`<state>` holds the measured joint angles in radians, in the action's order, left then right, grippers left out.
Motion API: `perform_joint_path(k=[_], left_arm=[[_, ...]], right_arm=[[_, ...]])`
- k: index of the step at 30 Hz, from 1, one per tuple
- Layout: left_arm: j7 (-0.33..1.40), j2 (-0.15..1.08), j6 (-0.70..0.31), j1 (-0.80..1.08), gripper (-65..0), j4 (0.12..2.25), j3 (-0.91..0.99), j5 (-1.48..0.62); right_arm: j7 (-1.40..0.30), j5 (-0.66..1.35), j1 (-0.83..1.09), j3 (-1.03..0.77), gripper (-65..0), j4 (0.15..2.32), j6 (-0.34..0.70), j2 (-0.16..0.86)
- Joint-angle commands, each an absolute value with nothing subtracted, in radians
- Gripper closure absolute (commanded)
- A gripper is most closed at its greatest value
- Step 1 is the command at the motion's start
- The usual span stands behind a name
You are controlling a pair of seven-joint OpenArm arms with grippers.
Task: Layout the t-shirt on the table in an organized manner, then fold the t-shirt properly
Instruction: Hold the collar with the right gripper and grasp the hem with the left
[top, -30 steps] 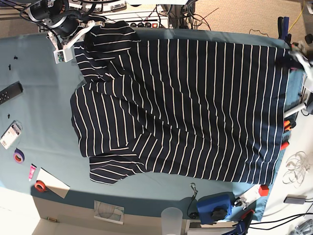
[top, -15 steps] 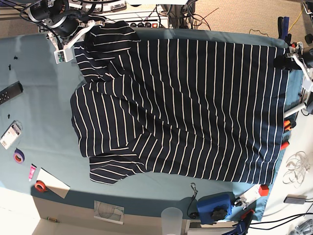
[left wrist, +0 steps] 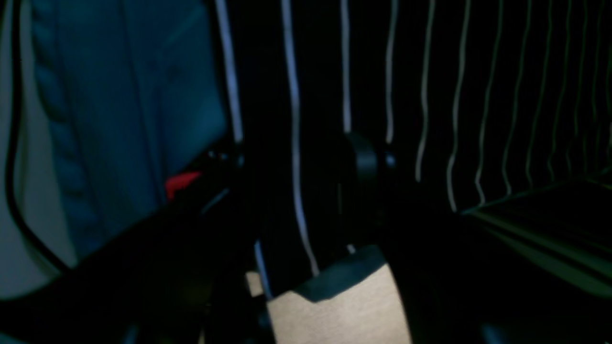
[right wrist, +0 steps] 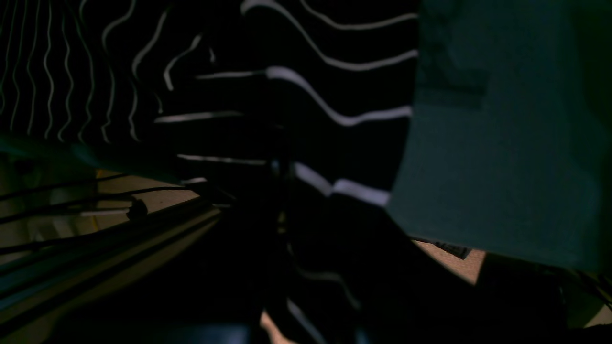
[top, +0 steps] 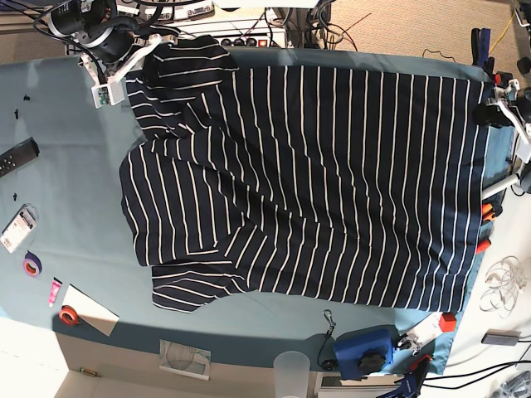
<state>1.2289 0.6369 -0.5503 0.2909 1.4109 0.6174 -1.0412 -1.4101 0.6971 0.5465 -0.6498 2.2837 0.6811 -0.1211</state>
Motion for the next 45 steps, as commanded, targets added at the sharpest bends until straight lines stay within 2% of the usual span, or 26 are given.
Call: perform_joint_path(k=[1,9,11,15,16,21,27,32,38,39,42,43,45], left_arm=[[1.275,0.643,-0.545,0.305,-26.2,1.411,0.624,-0.999],[1.326,0.541,-0.592,0.305,-25.1,1.411,0.624,-0.999],[1.314,0.538,-0.591,0.304,-20.5,1.411,0.624,-0.999],[1.308,0.549,-0.591,0.304,-1.2,1.411,0.624,-0.999],[1.308,0.550,-0.591,0.303,0.0,1.412,0.624,-0.999],[1.309,0.561,-0.511,0.299,0.0,1.417,0.625,-1.034],[1.341,0.611,-0.559,0.299,0.0,1.473,0.653,-1.179],[1.396,0.612,-0.604,0.299,0.0,1.554,0.775,-1.345],[1.396,0.612,-0.604,0.330,0.0,1.573,0.875,-1.338],[1.396,0.612,-0.604,0.353,-0.9,1.573,0.875,-1.336],[1.396,0.612,-0.602,0.435,-22.7,1.573,0.875,-1.338],[1.396,0.612,-0.596,0.462,-27.9,1.573,0.875,-1.340],[1.396,0.612,-0.575,0.505,-30.9,1.573,0.875,-1.340]], right_arm=[[-1.396,0.708,0.552,-0.655,0.0,2.300,0.685,-0.115],[-1.396,0.711,0.552,-0.654,0.0,2.300,0.685,-0.105],[-1.396,0.710,0.552,-0.655,0.0,2.300,0.685,-0.084],[-1.396,0.710,0.552,-0.655,0.0,2.300,0.685,-0.045],[-1.396,0.711,0.552,-0.655,0.0,2.300,0.685,-0.038],[-1.371,0.764,0.551,-0.655,0.0,2.300,0.696,-0.033],[-1.357,0.965,0.551,-0.655,0.0,2.300,0.698,-0.033],[-1.358,1.089,0.551,-0.655,0.0,2.300,0.698,-0.033],[-1.379,1.099,0.551,-0.655,0.0,2.300,0.698,-0.033],[-1.383,1.098,0.551,-0.655,0.0,2.300,0.698,-0.033],[-1.388,1.098,0.551,-0.655,0.0,2.300,0.698,-0.033],[-1.388,1.092,0.552,-0.655,0.0,2.300,0.698,-0.033],[-1.388,1.069,0.551,-0.655,0.0,2.300,0.698,-0.033]])
